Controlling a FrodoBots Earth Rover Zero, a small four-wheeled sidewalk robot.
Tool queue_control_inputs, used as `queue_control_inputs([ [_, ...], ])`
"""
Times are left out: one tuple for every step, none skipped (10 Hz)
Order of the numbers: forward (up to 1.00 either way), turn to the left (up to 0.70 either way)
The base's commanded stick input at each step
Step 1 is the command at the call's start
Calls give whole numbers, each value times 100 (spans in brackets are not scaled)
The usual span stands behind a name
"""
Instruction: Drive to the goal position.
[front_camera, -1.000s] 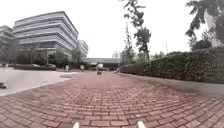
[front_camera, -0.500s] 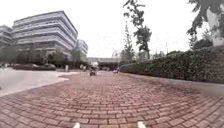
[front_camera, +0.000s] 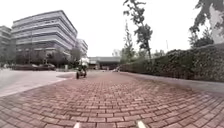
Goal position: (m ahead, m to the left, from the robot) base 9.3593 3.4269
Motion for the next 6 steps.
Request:
queue_control_inputs([
  [45, 0],
  [45, 0],
  [45, 0],
  [45, 0],
  [45, 0],
  [45, 0],
])
